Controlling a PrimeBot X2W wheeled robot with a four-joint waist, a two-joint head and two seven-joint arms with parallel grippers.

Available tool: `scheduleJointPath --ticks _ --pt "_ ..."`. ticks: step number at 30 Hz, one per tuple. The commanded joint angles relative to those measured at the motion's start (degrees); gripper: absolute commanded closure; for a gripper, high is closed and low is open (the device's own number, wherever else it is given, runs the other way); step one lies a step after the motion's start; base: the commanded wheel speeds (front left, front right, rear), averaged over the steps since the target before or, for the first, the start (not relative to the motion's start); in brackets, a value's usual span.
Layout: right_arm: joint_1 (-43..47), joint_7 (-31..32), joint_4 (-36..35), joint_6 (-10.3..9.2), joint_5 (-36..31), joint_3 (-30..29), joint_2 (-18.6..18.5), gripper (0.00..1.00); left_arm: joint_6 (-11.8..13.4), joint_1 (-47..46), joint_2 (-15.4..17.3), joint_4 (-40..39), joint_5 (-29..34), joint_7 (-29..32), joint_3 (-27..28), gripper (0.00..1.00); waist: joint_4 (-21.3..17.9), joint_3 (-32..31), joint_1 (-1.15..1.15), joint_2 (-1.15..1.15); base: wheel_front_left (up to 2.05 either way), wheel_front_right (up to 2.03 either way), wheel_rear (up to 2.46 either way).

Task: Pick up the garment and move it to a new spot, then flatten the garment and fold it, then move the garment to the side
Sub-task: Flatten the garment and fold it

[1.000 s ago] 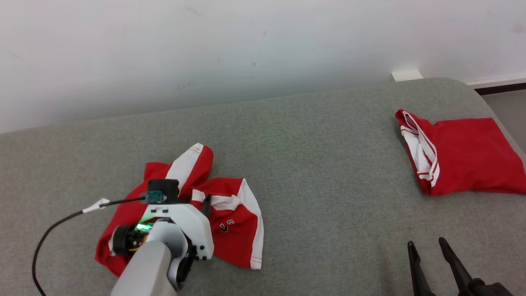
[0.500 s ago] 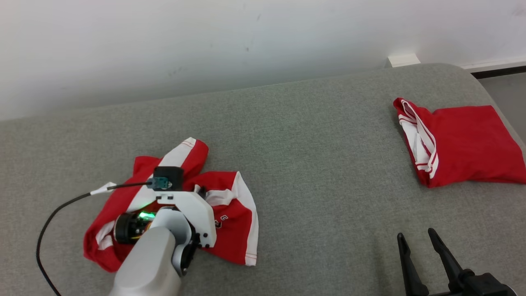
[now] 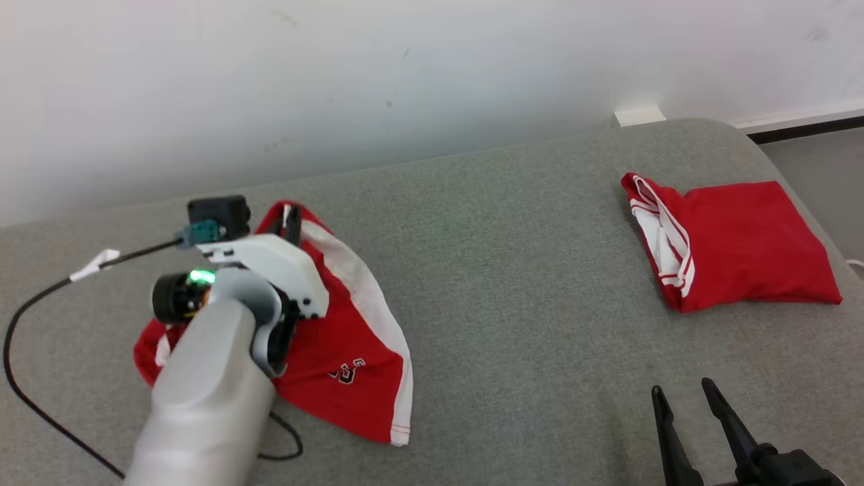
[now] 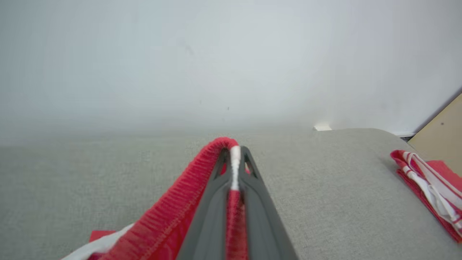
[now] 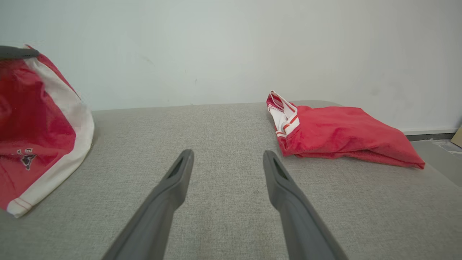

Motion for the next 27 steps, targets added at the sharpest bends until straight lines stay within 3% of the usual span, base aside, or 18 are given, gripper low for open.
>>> scheduleJointPath --ticks 1,17,27 --pt "0.72 0.05 0.31 -0.14 -0.18 -0.06 -0.16 0.0 -0.29 -2.29 0.06 -0.95 -1.17 -1.64 0.64 1.0 -0.45 -1.19 0.0 0.0 0.0 0.0 0.0" --pt "2.36 0.05 0.64 -0.14 0.07 0.08 -1.74 0.0 -4.07 -11.75 -1.89 -9.91 -6.71 -9.25 -2.41 1.0 -1.3 -5.32 0.0 0.0 0.0 0.0 0.0" --pt "4.9 0.05 -0.1 -0.14 -0.22 -2.34 -1.35 0.0 -4.55 2.67 -1.79 -24.55 -13.93 -7.65 -12.0 1.0 1.77 -6.11 0.0 0.0 0.0 0.0 0.0"
